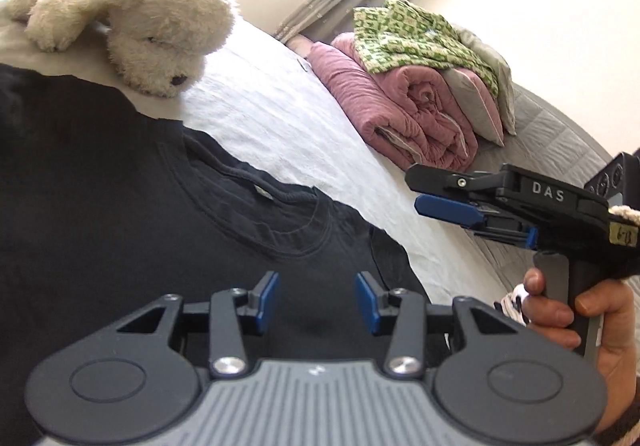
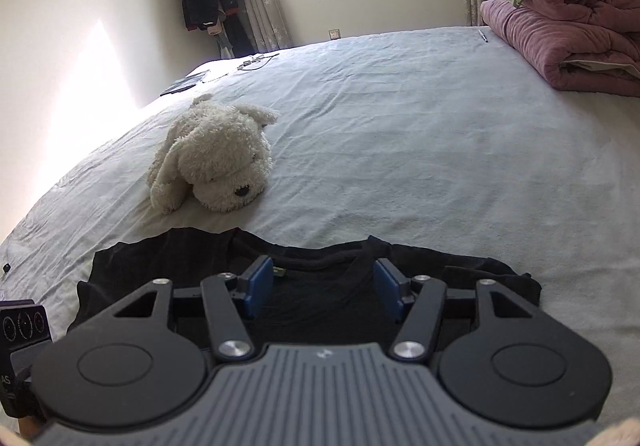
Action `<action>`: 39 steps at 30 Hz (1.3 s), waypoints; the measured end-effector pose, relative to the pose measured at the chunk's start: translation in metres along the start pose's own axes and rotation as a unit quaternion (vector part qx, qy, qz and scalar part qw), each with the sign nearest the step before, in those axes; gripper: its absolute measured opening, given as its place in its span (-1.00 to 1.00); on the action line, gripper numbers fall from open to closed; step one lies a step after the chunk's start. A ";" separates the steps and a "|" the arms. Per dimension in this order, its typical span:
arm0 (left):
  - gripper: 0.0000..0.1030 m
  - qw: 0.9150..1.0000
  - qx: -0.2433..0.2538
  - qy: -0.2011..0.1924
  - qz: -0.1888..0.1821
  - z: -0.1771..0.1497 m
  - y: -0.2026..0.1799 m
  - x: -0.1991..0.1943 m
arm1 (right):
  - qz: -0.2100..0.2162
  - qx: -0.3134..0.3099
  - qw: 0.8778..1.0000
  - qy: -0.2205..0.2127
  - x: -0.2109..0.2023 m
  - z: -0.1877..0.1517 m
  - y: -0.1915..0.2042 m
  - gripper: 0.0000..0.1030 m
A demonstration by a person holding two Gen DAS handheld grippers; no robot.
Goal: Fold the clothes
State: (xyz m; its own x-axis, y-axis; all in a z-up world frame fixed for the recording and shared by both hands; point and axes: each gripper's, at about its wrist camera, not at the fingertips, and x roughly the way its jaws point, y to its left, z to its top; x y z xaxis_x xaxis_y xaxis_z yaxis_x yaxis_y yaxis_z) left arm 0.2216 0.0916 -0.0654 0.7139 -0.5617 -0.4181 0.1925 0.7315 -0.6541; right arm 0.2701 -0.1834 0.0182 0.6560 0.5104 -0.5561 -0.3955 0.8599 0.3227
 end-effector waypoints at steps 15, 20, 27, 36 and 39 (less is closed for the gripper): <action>-0.17 0.973 -0.140 -0.109 0.146 0.026 0.068 -0.064 | 0.063 0.031 0.997 -0.032 0.065 -0.024 0.099 0.19; -0.16 0.966 -0.127 -0.105 0.198 0.032 0.065 -0.073 | 0.103 0.051 0.993 -0.012 0.095 -0.038 0.088 0.19; -0.05 0.955 -0.050 -0.105 0.273 0.063 0.077 -0.102 | 0.150 0.076 0.986 0.000 0.114 -0.047 0.087 -0.03; -0.01 0.965 -0.066 -0.134 0.215 0.072 0.137 -0.114 | 0.169 0.070 0.983 0.008 0.120 -0.052 0.095 -0.13; -0.11 0.967 -0.071 -0.144 0.195 0.075 0.156 -0.118 | 0.167 0.071 0.983 0.010 0.122 -0.054 0.095 -0.13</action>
